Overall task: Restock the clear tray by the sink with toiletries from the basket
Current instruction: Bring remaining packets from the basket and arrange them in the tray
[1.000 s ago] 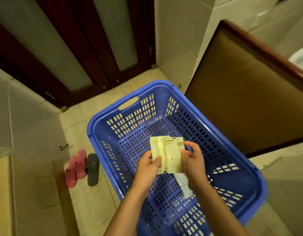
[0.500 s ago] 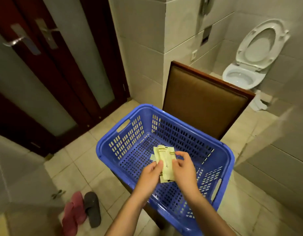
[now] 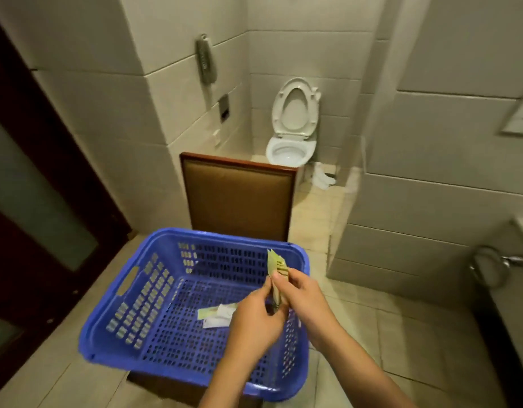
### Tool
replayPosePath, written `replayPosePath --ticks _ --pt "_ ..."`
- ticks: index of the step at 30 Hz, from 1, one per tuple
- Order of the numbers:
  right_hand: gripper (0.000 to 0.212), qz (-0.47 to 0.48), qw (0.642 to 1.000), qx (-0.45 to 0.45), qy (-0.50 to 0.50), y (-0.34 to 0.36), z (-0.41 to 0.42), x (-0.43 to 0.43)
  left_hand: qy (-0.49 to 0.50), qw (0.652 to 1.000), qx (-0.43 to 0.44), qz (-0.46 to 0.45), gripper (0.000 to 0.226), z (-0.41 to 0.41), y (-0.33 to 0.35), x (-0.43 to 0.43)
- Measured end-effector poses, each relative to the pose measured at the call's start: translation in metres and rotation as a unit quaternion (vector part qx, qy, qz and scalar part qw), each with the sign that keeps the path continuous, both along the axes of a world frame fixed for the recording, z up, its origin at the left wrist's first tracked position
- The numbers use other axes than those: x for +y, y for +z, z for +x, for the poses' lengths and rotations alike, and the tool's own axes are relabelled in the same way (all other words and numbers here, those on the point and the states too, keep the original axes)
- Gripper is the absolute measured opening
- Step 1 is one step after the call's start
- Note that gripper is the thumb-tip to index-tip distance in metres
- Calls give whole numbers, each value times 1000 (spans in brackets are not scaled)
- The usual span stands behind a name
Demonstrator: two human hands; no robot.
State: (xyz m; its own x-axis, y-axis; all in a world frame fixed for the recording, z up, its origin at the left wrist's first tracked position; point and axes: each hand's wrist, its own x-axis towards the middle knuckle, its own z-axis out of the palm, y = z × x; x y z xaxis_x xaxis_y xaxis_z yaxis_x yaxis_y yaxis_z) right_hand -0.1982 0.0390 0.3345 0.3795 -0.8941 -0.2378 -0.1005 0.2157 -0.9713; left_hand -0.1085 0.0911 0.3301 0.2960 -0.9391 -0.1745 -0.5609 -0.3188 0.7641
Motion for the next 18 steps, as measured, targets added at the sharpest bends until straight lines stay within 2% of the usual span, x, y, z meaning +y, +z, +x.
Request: replayPosePath --ticks 5,8,10,13,15,18 --pt "10 56 987 -107 -101 6 -79 -20 -130 991 31 -2 62 -50 13 -27" --pt "16 70 973 -130 -178 10 -138 -23 -173 984 17 -48 49 -95 19 -42" --pt "17 79 961 -134 -228 12 -183 -18 -181 980 43 -66 44 -133 22 -50" --pt "19 90 944 -147 -282 14 -252 0 -185 969 164 -15 49 -192 25 -58" --pt "21 76 930 -152 -325 13 -303 20 -224 943 238 53 37 -238 27 -58" --pt "15 58 915 -128 -378 15 -373 58 -308 895 292 138 25 -312 26 -45"
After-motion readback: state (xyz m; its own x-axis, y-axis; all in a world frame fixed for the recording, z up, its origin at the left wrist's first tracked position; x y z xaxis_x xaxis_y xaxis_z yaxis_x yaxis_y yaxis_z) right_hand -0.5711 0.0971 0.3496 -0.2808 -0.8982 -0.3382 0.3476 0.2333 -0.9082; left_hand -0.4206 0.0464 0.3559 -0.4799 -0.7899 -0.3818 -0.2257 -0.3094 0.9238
